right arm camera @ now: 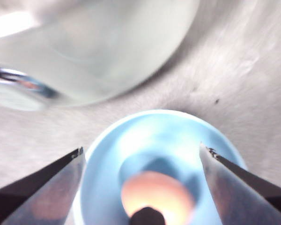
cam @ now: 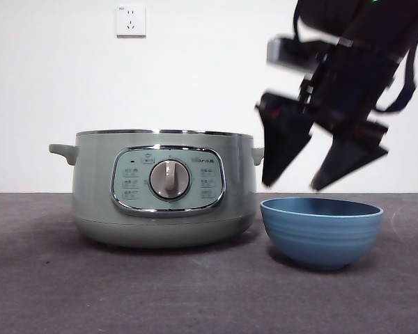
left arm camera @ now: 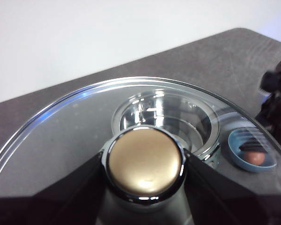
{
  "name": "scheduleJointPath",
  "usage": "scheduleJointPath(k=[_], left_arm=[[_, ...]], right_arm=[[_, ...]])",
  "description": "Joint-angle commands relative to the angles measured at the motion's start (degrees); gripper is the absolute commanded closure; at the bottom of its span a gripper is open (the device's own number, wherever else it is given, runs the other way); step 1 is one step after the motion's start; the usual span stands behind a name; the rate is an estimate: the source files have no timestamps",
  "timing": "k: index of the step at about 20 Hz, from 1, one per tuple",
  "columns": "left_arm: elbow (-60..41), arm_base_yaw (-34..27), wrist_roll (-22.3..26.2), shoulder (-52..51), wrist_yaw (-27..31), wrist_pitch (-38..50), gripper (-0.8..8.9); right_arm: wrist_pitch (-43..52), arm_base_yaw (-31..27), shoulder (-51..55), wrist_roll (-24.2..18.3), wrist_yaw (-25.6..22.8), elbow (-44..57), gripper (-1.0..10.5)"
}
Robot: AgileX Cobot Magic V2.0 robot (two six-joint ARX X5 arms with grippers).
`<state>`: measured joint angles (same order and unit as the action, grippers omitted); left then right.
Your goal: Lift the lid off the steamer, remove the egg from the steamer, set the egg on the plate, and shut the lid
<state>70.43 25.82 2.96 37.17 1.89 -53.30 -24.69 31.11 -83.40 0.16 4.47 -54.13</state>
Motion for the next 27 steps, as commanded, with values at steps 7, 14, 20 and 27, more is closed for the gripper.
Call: scheduleJointPath(k=[7, 14, 20, 27], left_arm=[[0.28, 0.22, 0.02, 14.27, -8.72, 16.59, 8.22], [0.28, 4.26, 0.07, 32.00, -9.44, 32.89, 8.22], [0.20, 4.94, 0.15, 43.41, -8.98, 40.46, 8.21], [0.17, 4.92, 0.63, 48.41, -6.38, 45.48, 8.22]], right_arm=[[-6.73, 0.07, 29.42, 0.72, -0.35, 0.33, 5.3], [-10.58, 0.09, 50.03, 6.10, -0.33, 0.28, 5.3], [-15.10, 0.09, 54.01, 6.99, -0.33, -1.18, 5.3], [-17.18, 0.09, 54.01, 7.54, -0.31, -1.81, 5.3]])
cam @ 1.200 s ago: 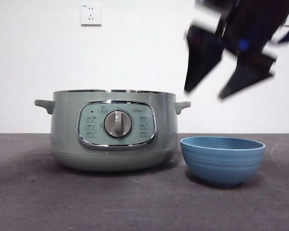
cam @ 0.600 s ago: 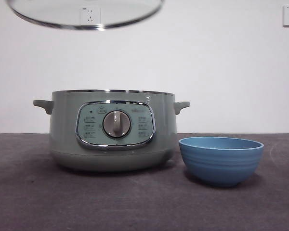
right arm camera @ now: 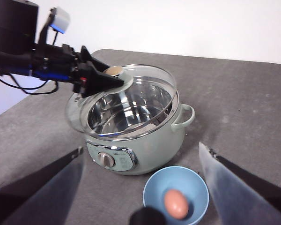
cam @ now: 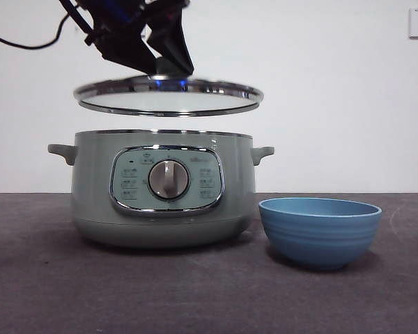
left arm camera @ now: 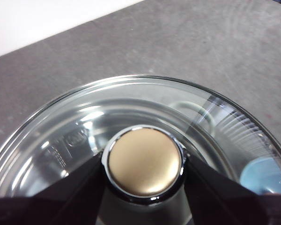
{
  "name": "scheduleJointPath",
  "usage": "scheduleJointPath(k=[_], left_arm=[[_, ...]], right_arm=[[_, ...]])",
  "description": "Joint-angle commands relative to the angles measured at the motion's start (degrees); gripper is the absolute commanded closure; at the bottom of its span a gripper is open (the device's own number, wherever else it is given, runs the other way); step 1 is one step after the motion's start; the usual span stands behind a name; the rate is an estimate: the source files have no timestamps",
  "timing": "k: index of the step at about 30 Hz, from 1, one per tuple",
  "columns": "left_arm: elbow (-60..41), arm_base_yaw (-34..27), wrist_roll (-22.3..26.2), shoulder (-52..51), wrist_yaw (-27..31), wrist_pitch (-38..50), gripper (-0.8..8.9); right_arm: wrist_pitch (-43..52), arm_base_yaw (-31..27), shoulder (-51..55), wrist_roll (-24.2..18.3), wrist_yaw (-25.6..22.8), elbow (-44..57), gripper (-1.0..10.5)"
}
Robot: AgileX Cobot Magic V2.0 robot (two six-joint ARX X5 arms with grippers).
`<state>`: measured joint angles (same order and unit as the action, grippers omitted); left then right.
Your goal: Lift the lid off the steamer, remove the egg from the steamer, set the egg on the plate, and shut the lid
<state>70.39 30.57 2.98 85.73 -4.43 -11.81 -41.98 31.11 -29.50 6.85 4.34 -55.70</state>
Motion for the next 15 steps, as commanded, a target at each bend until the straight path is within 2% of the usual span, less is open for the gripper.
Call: scheduleJointPath(k=[1, 15], left_arm=[[0.22, 0.17, 1.07, 0.20, -0.07, 4.33, 8.22], [0.15, -1.38, 1.77, 5.51, 1.36, 4.50, 8.22]], right_arm=[[-0.04, 0.09, 0.11, 0.85, -0.17, -0.24, 5.3], [-0.17, 0.09, 0.11, 0.83, -0.17, -0.24, 5.3]])
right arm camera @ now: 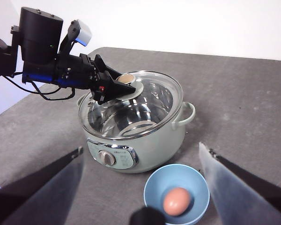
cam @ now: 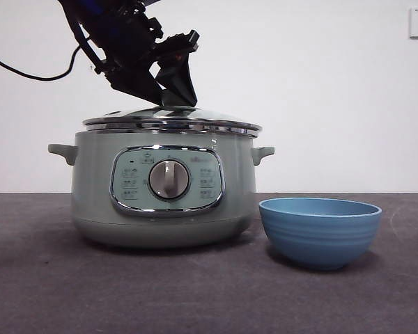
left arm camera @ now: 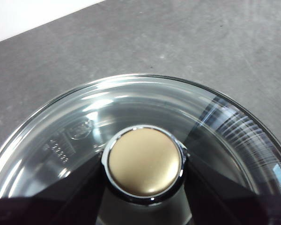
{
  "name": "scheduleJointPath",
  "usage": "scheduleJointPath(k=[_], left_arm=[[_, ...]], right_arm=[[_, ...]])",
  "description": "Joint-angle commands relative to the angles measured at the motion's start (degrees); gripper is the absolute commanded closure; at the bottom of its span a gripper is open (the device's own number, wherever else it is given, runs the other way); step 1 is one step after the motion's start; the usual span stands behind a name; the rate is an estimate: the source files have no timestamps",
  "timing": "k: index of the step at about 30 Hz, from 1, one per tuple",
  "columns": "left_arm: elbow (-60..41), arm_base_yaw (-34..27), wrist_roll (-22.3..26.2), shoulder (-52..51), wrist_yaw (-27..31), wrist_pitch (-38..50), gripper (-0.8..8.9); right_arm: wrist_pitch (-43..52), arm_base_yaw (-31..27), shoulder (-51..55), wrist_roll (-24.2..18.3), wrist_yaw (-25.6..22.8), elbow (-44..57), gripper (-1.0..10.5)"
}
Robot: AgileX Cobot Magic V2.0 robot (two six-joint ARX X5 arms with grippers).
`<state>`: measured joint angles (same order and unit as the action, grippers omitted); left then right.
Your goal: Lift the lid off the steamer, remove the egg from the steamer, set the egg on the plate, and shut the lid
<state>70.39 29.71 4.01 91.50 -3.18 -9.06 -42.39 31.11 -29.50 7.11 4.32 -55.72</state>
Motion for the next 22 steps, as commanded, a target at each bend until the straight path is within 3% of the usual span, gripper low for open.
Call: scheduleJointPath(k=[1, 13, 22], left_arm=[[0.15, -0.66, 0.74, -0.26, 0.13, 1.75, 8.22], [0.15, -4.00, 0.70, -0.24, -1.92, 0.50, 8.22], [0.15, -2.69, 0.33, 0.28, -3.32, 0.39, 8.22]], right_arm=[[0.24, 0.09, 0.11, 0.57, -0.15, -0.22, 5.3], [0.28, 0.09, -0.09, 0.55, -0.17, -0.22, 5.3], [0.28, 0.09, -0.13, 0.57, -0.17, -0.22, 5.3]])
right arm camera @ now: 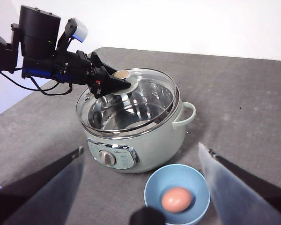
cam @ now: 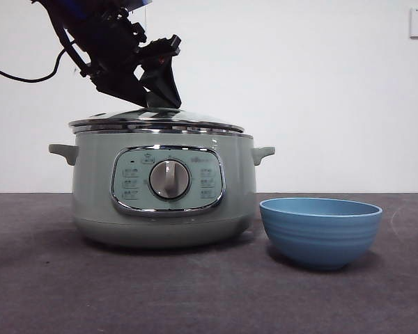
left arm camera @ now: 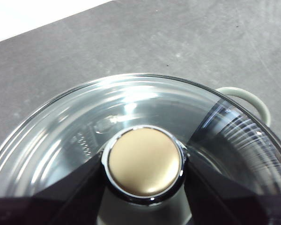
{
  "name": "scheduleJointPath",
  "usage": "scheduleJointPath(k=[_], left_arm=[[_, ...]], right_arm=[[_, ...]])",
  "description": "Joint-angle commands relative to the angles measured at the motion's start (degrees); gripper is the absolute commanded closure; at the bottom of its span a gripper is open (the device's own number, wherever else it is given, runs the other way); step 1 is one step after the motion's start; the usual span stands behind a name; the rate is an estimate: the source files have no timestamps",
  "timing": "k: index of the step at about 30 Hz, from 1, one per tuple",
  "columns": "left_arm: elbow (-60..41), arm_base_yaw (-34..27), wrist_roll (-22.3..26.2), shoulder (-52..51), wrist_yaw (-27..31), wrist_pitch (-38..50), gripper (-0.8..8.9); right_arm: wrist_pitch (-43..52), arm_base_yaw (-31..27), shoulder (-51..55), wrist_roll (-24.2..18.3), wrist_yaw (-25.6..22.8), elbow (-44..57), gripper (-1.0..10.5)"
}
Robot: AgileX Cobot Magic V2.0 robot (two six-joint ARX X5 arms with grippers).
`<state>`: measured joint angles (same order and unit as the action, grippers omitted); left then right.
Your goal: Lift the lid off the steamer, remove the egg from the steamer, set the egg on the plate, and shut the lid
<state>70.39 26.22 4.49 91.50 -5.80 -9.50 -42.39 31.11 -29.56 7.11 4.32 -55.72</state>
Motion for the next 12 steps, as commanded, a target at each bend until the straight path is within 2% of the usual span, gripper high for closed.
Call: scheduleJointPath(k=[1, 12], left_arm=[[0.15, 0.98, -0.26, 0.46, -0.74, 0.85, 8.22], [0.15, 2.29, -0.31, 2.27, -0.20, 1.25, 8.22]], right_arm=[[0.26, 0.09, -0.07, 0.57, -0.17, -0.22, 5.3], [-0.15, 0.09, -0.07, 0.59, -0.15, -0.22, 5.3]])
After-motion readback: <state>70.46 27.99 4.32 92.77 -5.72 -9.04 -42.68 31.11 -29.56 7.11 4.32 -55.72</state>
